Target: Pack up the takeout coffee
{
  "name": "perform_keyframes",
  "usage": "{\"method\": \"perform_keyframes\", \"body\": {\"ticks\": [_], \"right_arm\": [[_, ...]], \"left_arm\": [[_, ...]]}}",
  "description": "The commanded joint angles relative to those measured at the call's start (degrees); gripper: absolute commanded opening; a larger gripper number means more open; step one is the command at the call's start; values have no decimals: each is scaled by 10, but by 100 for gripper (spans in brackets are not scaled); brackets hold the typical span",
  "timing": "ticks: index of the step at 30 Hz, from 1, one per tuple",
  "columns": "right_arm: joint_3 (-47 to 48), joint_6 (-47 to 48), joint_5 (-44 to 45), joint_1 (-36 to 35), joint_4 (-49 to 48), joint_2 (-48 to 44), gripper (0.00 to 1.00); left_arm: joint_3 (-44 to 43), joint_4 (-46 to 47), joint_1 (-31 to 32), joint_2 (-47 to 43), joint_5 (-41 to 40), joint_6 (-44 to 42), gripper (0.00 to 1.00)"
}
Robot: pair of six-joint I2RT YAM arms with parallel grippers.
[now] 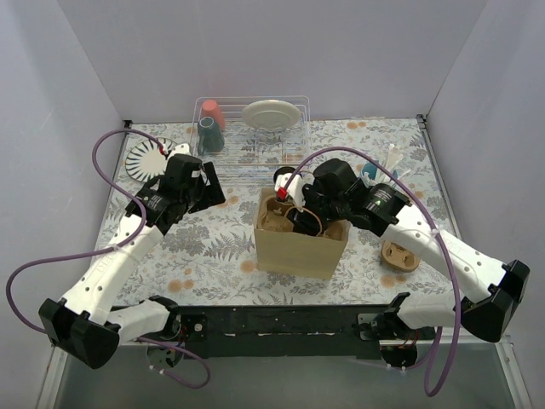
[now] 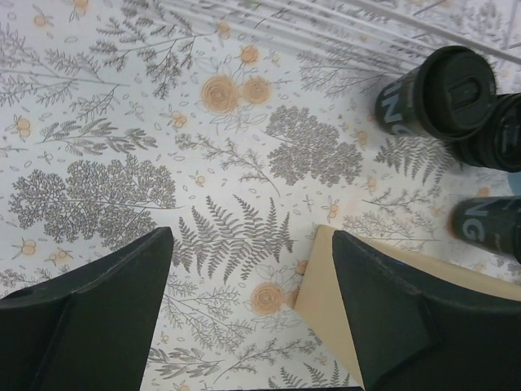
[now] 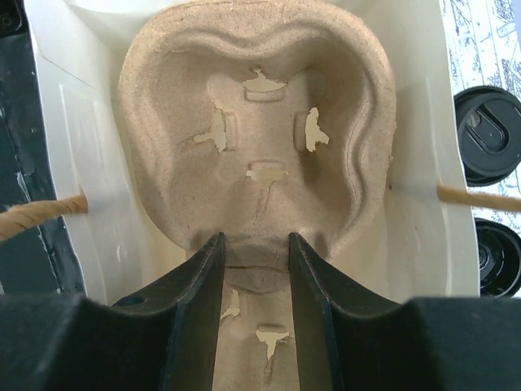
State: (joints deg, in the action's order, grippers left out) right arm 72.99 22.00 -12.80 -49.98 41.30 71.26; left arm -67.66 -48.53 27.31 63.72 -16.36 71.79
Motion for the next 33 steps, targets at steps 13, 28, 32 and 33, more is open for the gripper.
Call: {"method": "perform_keyframes", "body": {"ticks": [13,28,32,33], "right_arm": [[-11,15,20,-28,25,26,31],[-36,-12,100,-58,23,74,33],[-36,-22,116,-66,9,78,38],[-39,-24,114,-66,4,74,41]], "left_arm": [[27,30,-35,4,58,-17,80],[19,20,-38,11,57,-17,81],[20,17,-38,10,54,-18,81],[21,17,-38,9,54,-19,81]]}}
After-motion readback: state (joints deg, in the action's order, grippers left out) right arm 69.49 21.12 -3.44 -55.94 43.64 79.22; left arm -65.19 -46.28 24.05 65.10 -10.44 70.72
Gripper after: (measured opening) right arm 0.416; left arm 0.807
